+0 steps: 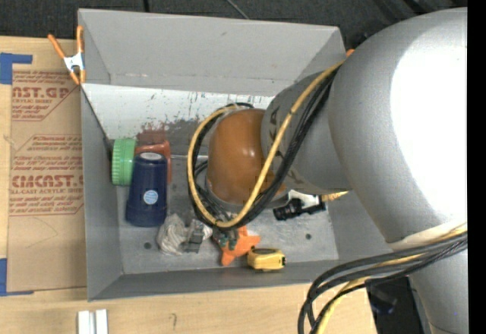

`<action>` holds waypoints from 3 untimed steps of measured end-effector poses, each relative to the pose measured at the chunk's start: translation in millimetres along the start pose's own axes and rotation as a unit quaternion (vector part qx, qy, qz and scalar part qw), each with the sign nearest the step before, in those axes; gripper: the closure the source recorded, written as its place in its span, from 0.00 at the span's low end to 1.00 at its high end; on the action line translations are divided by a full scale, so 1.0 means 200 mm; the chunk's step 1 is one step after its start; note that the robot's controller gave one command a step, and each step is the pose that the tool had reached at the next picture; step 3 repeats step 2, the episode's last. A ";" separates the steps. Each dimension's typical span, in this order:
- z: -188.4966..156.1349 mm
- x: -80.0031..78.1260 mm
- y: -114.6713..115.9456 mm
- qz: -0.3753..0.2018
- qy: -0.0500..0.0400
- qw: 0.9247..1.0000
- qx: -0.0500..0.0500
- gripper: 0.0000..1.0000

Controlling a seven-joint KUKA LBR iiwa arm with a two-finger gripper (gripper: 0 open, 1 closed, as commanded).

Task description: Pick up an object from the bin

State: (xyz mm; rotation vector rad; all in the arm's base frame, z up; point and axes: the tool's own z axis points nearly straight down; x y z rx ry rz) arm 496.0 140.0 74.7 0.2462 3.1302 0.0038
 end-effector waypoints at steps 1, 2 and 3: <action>0.00 0.00 0.00 0.000 0.000 1.000 0.000 1.00; -0.94 -0.02 -0.01 0.015 -0.004 1.000 -0.001 1.00; -0.94 -0.02 -0.01 0.015 -0.004 1.000 -0.001 1.00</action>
Offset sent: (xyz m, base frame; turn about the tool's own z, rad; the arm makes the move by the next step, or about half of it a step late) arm 0.0017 -0.0047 0.1839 0.0318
